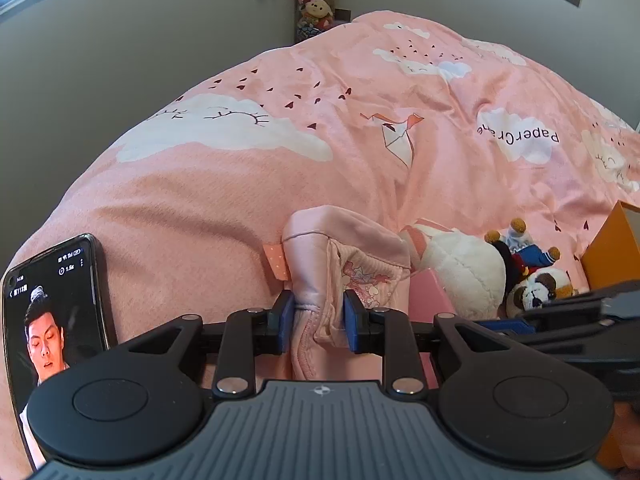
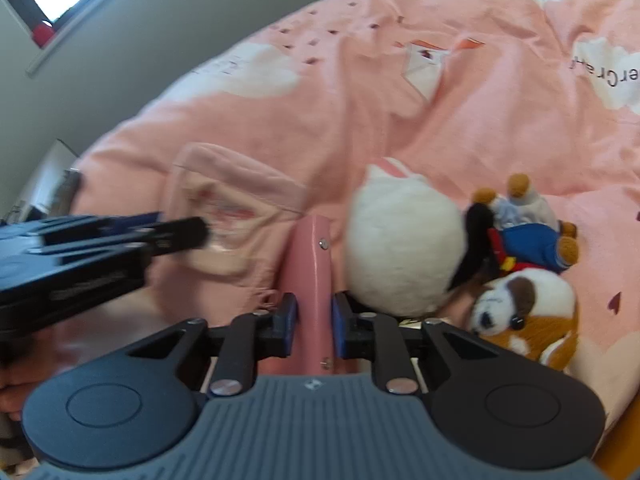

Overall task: Organize objects
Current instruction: 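Grasp the pink pouch with the left gripper while the right grasps the pink flat case, then carry the pink pouch and pink case over the orange box with both grippers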

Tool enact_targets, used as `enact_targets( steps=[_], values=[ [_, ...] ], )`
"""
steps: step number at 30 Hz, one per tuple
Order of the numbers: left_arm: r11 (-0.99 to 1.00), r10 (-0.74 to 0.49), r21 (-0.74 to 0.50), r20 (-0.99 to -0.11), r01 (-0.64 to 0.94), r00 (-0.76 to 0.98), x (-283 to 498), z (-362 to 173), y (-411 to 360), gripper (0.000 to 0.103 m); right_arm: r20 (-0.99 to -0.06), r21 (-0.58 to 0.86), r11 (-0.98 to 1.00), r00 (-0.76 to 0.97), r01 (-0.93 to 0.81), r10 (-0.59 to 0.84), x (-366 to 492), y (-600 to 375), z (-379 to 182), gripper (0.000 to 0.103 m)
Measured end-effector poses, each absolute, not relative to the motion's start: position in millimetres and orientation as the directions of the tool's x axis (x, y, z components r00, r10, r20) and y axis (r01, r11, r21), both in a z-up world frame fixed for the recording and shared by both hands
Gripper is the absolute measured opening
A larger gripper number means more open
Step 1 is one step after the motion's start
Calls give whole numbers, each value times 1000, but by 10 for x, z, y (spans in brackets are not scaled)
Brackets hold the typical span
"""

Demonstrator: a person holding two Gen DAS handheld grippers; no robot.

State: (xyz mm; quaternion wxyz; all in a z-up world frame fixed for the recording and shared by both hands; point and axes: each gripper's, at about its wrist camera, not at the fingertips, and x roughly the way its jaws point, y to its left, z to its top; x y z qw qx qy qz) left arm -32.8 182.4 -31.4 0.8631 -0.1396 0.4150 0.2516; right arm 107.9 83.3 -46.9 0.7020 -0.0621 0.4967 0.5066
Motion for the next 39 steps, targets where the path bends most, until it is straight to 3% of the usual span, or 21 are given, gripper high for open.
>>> enact_targets(
  steps=[9,13,24,33,39],
  values=[
    [832,326,-26,-785,-554,527,-338,-320,1832,31,-722,537,504,-60,-677,689,1169,864,-614,20],
    [835,331,-25,-775,-549,539,-343,-305,1791,25,-721,536,527,-33,-660,692,1122,832,-597,19],
    [882,301,-60,-693,-468,656,-370,165,1462,19,-652,449,596,212,-665,728,989,127,193,18],
    [966,144,-94,-582,-241,800,-173,763,800,19,-521,432,697,472,-572,711,907,-749,875,18],
    [984,-65,-177,-545,-38,836,59,1021,328,19,-456,427,772,625,-470,633,809,-1433,1112,18]
  ],
)
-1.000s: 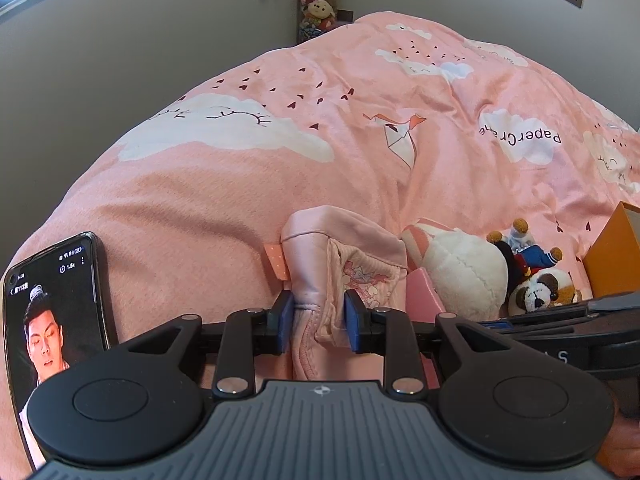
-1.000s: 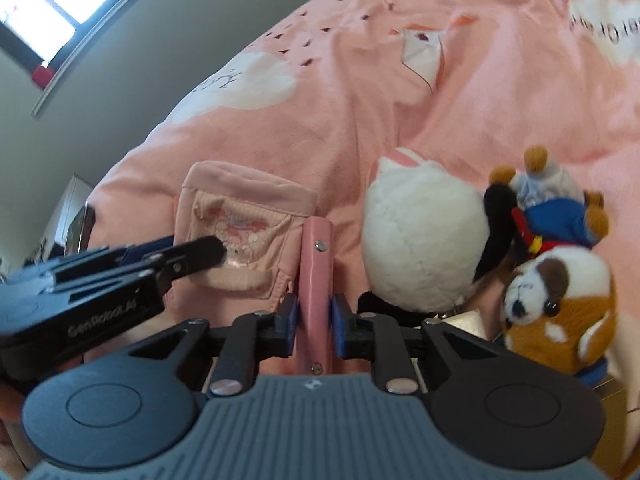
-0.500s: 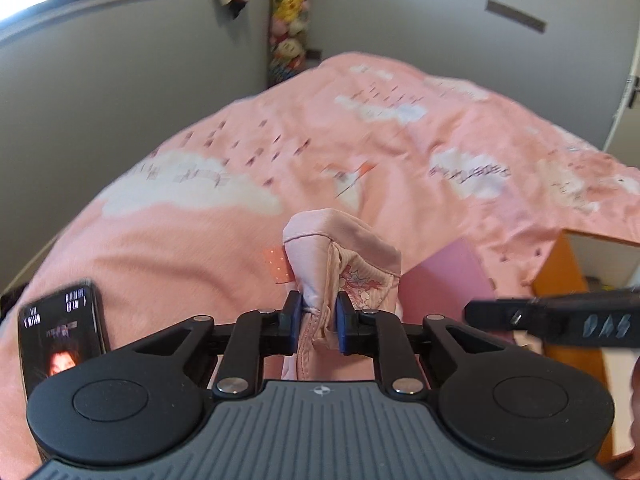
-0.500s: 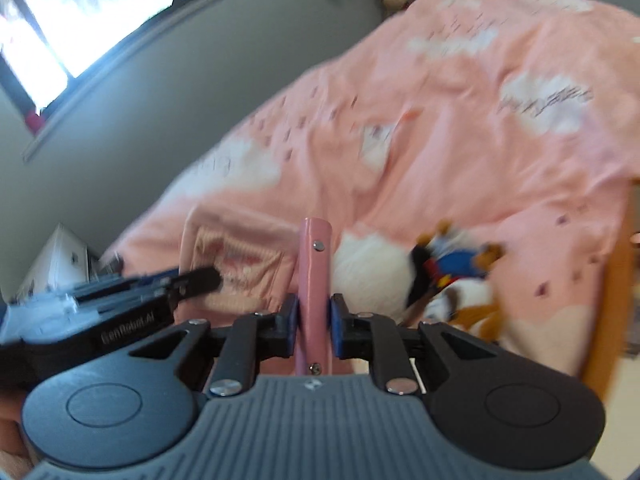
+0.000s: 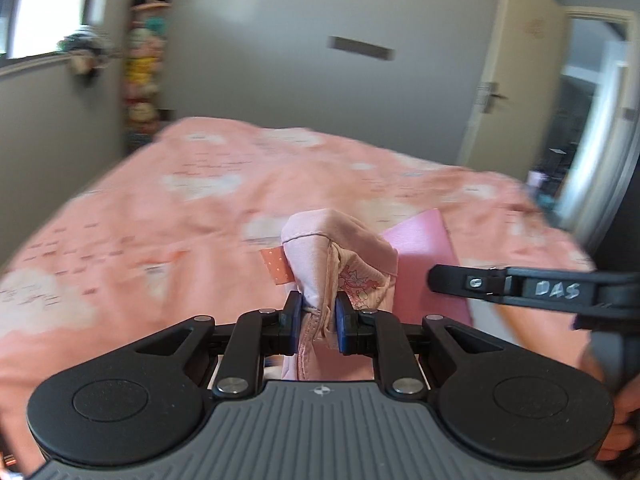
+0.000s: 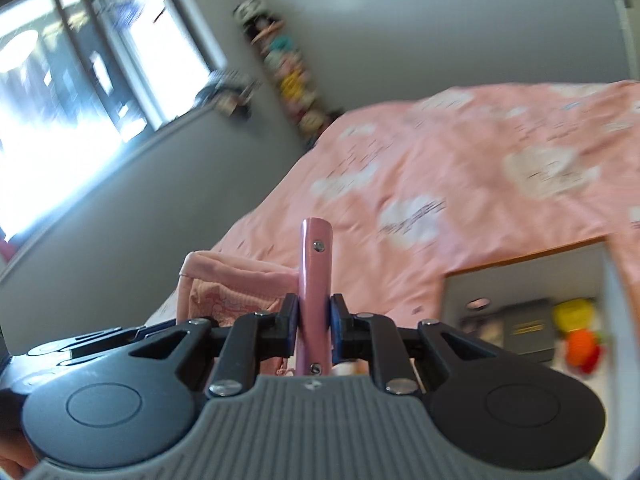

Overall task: Organize objects
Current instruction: 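Carry the pink pouch and pink case over the orange box with both grippers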

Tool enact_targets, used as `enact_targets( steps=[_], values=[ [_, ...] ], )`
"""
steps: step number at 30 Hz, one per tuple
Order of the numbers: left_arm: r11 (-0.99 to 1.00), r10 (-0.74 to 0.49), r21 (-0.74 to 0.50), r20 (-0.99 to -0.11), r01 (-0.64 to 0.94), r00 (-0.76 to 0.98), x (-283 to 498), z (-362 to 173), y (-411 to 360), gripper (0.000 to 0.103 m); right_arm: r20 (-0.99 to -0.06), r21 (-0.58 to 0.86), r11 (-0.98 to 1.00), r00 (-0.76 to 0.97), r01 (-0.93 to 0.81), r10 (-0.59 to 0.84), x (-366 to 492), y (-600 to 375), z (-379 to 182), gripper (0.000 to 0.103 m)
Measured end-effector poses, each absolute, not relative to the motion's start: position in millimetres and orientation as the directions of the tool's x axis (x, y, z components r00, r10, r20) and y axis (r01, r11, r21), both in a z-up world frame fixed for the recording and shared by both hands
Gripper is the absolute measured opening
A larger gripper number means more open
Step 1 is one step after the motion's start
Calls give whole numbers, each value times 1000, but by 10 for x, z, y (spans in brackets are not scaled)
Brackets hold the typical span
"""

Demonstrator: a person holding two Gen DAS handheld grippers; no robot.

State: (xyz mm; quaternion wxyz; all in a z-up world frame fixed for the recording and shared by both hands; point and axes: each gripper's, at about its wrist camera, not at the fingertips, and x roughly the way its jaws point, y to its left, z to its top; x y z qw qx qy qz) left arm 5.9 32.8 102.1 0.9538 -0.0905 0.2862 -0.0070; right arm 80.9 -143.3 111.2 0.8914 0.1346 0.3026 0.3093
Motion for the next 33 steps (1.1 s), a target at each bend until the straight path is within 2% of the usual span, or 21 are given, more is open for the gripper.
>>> enact_targets(
  steps=[4,12,19,24,28,33],
  values=[
    [984,-144,-165,-546,62,825,287,978,-49,19,-440,396,833,717,-386,541,748,-1825,1127,17],
    [987,-156,-90,-693,130,703,762,435,-515,18,-532,334,911,749,-242,394,788,-2163,703,17],
    [988,-102,-6,-780,155,617,845,120,-650,18,-606,363,910,690,-202,396,891,-2185,321,17],
    [973,-10,129,-804,191,594,919,-4,-914,18,-639,401,899,649,-177,413,945,-2203,116,17],
    [969,2,136,-839,205,544,1017,-173,-1001,18,-664,464,874,598,-142,449,1049,-2249,-56,17],
    [963,29,177,-817,202,576,1048,-326,-1043,18,-723,489,867,510,-100,467,1156,-2179,-286,17]
  ],
)
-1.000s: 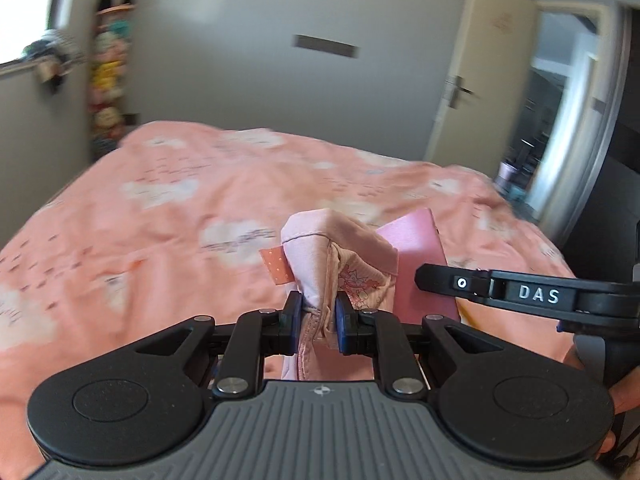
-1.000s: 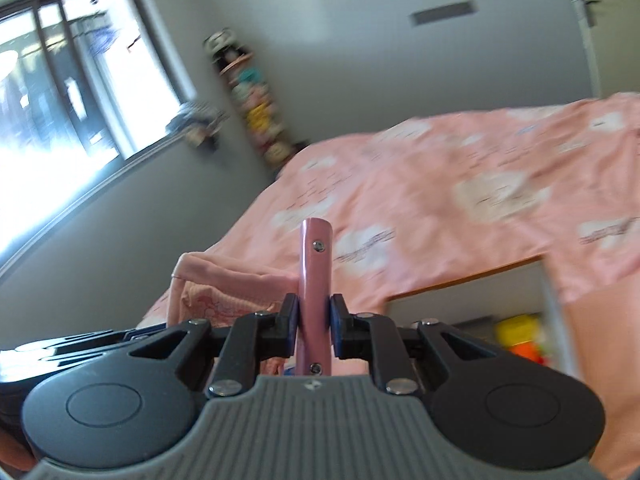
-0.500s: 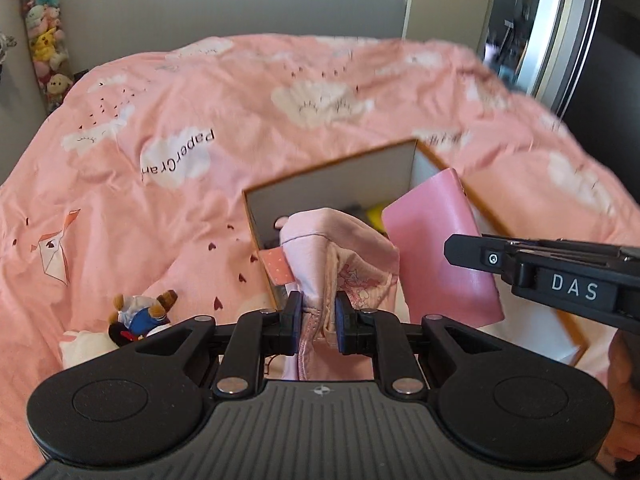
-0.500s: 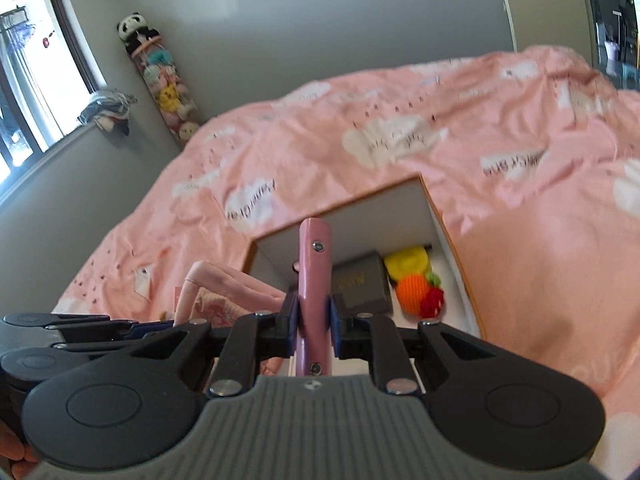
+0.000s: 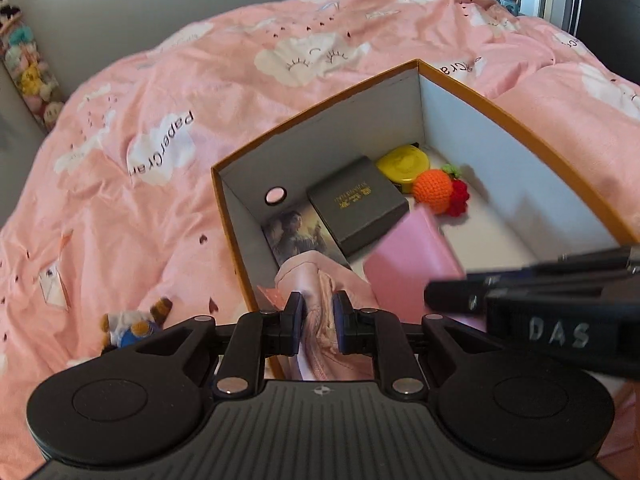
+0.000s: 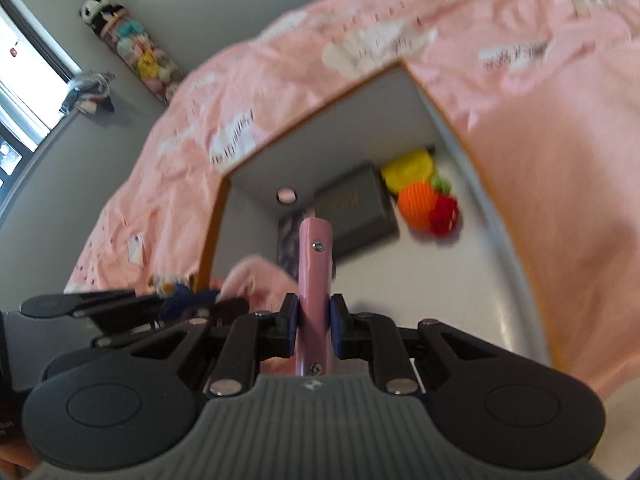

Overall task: Organize objects
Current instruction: 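Carry the pink pouch and pink case over the orange box with both grippers, then lower the pink pouch and pink case into the orange box and open both grippers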

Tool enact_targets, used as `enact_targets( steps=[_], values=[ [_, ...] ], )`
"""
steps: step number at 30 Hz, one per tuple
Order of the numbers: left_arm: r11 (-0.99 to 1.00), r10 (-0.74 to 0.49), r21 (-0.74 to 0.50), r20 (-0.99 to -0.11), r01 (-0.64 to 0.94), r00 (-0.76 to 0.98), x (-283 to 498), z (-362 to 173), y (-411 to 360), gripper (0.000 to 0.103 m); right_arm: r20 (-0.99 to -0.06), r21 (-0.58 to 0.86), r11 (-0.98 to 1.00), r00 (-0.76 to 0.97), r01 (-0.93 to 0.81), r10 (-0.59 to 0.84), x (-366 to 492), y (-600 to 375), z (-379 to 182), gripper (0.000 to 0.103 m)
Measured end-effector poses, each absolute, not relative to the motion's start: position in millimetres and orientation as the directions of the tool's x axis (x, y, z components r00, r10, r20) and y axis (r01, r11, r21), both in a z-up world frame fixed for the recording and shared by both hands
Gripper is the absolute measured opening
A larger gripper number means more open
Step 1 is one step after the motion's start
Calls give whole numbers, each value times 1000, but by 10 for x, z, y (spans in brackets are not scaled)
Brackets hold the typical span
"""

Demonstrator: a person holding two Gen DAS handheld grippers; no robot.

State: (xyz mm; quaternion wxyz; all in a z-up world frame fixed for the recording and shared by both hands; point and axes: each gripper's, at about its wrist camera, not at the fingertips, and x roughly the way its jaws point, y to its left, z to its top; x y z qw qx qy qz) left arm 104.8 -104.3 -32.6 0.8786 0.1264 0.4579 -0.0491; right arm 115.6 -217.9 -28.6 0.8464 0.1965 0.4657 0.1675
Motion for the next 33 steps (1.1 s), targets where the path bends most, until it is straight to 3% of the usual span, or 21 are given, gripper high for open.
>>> enact_targets(
  steps=[7,18,24,33],
  values=[
    [968,29,169,-812,188,583,1132,-450,-992,19,-760,489,871,470,-42,449,1313,-2149,-448,17],
    [967,-210,-91,-811,237,546,1122,-336,-622,44,-792,473,881,422,-32,441,1358,-2078,-525,18],
    [962,-259,-150,-767,228,587,943,-154,-429,45,-805,426,900,415,-89,423,1355,-1898,-494,18],
    [981,-190,-175,-742,88,642,763,-53,-91,45,-836,207,955,470,-211,285,1406,-1444,-377,18]
  ],
)
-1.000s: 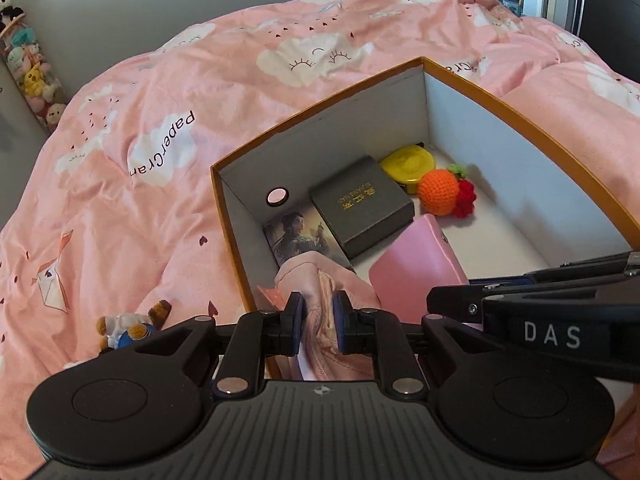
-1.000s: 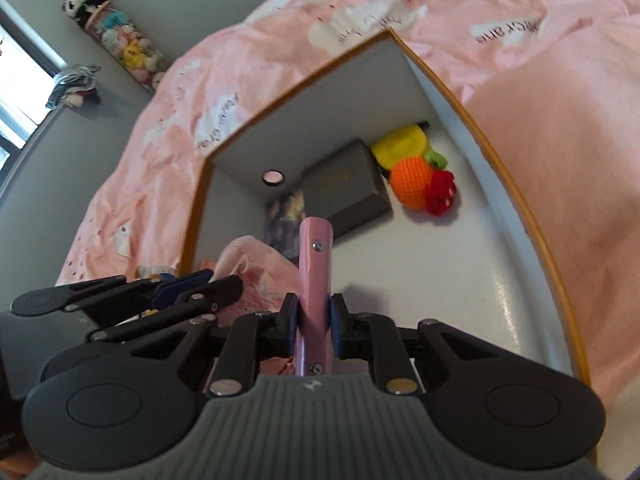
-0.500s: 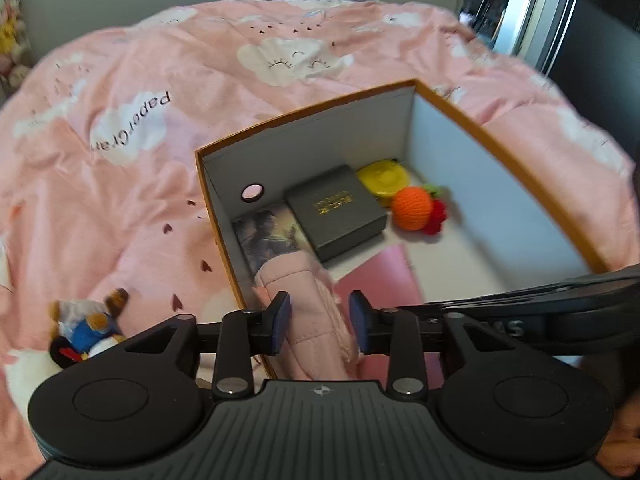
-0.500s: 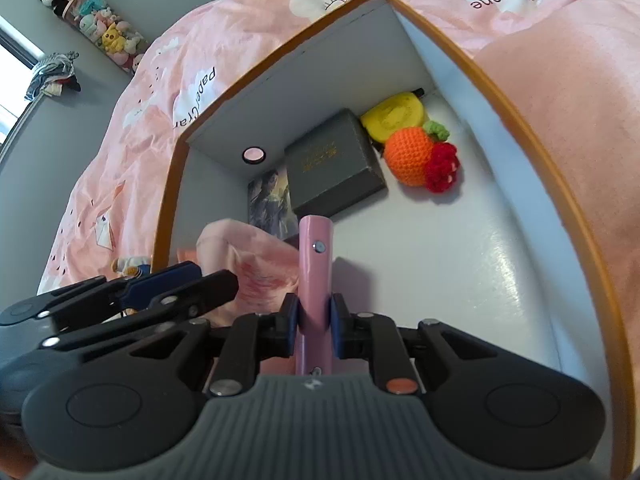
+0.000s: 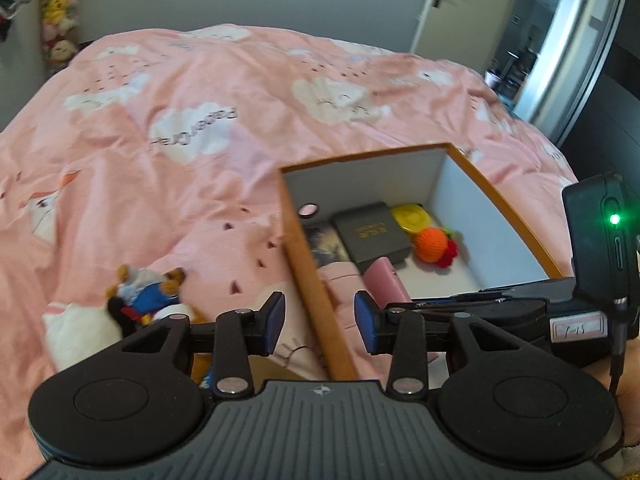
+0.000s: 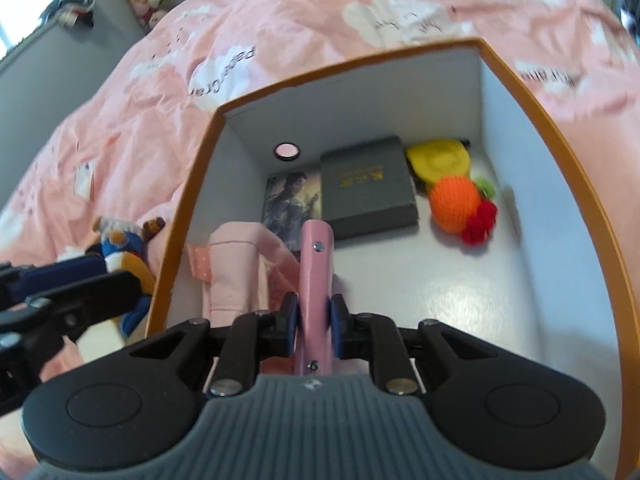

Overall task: Organize objects
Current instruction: 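Lower the pink pouch and pink case into the orange box and open both grippers, then withdraw both grippers from the orange box toward the plush toys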

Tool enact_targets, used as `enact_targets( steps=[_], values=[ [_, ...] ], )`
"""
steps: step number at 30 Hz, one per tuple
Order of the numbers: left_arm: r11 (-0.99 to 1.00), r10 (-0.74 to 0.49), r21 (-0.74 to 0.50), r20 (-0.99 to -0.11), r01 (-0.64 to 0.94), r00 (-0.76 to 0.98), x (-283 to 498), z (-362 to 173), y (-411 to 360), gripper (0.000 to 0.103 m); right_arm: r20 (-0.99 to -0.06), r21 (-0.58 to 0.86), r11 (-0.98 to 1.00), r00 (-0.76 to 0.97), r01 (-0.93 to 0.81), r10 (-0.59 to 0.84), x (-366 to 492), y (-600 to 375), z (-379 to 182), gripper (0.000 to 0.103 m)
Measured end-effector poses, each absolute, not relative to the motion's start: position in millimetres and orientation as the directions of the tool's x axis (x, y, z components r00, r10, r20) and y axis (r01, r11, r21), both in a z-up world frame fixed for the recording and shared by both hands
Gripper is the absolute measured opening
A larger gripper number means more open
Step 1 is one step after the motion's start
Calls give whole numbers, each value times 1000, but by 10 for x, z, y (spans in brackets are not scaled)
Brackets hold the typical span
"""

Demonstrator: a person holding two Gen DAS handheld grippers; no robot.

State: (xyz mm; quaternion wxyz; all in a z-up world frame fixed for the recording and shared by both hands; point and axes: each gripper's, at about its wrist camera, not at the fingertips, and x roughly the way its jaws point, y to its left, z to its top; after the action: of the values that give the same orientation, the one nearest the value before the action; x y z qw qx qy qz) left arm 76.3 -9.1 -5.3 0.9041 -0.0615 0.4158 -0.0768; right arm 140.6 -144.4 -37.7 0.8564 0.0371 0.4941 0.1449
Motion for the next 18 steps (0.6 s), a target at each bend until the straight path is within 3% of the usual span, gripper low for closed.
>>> enact_targets(
  steps=[7,18],
  values=[
    [979,-173,-204,-754,24,633,712,-137,111,45,-831,33,959,525,-280,182,1306,-1224,-316,18],
    [972,-162,-233,-774,-38,612,641,-263,303,45,-824,257,944,462,-210,327,1358,-1438,-330,24]
  ],
)
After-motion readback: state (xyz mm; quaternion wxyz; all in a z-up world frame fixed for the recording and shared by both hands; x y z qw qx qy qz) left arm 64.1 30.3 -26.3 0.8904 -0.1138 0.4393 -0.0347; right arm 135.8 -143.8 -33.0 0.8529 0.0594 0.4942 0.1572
